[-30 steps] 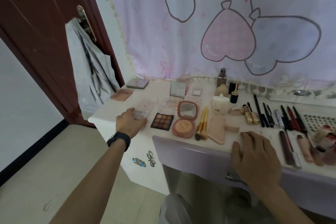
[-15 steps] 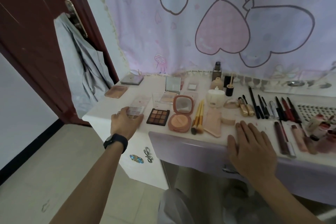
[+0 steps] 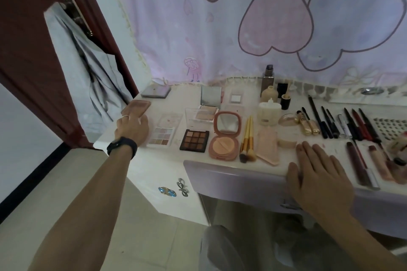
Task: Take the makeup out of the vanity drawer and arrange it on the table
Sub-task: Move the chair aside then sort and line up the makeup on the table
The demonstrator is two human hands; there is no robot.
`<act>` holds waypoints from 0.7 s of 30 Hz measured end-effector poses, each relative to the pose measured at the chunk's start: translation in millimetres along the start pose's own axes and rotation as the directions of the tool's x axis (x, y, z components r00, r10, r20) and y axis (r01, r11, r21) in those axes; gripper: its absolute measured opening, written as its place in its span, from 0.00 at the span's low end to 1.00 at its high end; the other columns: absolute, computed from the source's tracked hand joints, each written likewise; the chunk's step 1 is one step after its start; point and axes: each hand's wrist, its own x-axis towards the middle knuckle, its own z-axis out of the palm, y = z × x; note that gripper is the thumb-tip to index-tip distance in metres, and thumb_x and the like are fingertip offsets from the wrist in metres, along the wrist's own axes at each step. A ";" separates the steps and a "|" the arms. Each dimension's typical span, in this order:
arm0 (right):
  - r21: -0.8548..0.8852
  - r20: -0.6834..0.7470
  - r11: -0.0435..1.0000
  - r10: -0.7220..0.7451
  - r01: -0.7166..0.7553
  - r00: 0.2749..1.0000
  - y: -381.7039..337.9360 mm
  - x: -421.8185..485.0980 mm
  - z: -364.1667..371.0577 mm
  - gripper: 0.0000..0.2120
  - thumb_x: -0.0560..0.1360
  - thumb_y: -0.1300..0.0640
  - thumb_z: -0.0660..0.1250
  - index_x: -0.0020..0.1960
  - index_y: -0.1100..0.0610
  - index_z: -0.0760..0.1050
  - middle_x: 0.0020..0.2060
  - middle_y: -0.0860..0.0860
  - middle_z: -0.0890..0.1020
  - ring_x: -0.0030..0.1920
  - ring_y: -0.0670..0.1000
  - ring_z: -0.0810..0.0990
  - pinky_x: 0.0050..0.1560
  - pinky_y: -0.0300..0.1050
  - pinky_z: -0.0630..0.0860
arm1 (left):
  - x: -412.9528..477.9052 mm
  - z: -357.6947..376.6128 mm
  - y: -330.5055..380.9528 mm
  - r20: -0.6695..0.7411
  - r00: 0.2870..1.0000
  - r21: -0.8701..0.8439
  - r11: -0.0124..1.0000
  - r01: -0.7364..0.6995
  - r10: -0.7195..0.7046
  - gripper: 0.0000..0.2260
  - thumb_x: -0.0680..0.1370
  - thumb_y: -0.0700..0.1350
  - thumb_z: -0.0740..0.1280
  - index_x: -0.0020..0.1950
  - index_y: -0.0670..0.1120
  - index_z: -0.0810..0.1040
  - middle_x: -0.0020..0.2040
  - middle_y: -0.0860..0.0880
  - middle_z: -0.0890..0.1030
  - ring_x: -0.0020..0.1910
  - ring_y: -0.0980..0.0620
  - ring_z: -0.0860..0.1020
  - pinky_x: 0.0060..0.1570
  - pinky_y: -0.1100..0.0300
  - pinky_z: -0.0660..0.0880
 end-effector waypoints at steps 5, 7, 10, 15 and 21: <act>-0.004 -0.013 1.000 0.009 -0.009 1.000 0.2 1.1 5.6 0.33 0.83 0.42 0.44 0.73 0.62 0.71 0.71 0.60 0.74 0.73 0.60 0.71 0.74 0.60 0.64 | 30.4 5.5 -17.1 0.153 0.985 0.196 0.975 -0.106 0.076 0.24 0.82 0.47 0.51 0.80 0.55 0.56 0.80 0.47 0.58 0.77 0.44 0.59 0.73 0.38 0.57; -0.002 -0.027 1.000 0.009 -0.010 1.000 2.1 1.2 7.7 0.32 0.83 0.42 0.44 0.73 0.62 0.71 0.71 0.60 0.74 0.73 0.60 0.71 0.73 0.60 0.65 | 35.2 8.2 -20.7 0.100 0.987 0.253 0.956 -0.149 0.128 0.23 0.81 0.49 0.51 0.77 0.55 0.62 0.75 0.43 0.66 0.72 0.40 0.65 0.70 0.39 0.61; -0.005 -0.041 1.000 0.014 -0.014 0.999 1.7 1.2 9.7 0.32 0.83 0.42 0.44 0.73 0.61 0.71 0.70 0.60 0.75 0.72 0.59 0.72 0.73 0.60 0.64 | 32.3 11.8 -24.6 -0.046 0.990 0.292 0.949 -0.117 0.136 0.20 0.80 0.56 0.53 0.70 0.54 0.71 0.64 0.37 0.74 0.62 0.36 0.70 0.66 0.42 0.66; -0.013 -0.038 1.000 0.014 -0.015 0.999 3.4 1.1 12.0 0.32 0.83 0.42 0.44 0.74 0.61 0.70 0.71 0.59 0.74 0.73 0.58 0.70 0.74 0.58 0.63 | 17.4 15.6 -32.4 -0.095 0.993 0.059 0.996 -0.070 0.076 0.17 0.79 0.58 0.62 0.63 0.51 0.76 0.57 0.38 0.70 0.59 0.36 0.71 0.64 0.45 0.70; -0.009 -0.026 1.000 0.018 -0.018 1.000 1.0 0.1 9.3 0.32 0.83 0.42 0.44 0.74 0.61 0.70 0.71 0.59 0.74 0.73 0.58 0.71 0.73 0.59 0.64 | 5.0 9.2 -39.0 -0.046 0.995 0.023 0.996 -0.087 0.088 0.16 0.78 0.55 0.63 0.66 0.57 0.73 0.60 0.37 0.69 0.63 0.35 0.69 0.66 0.45 0.69</act>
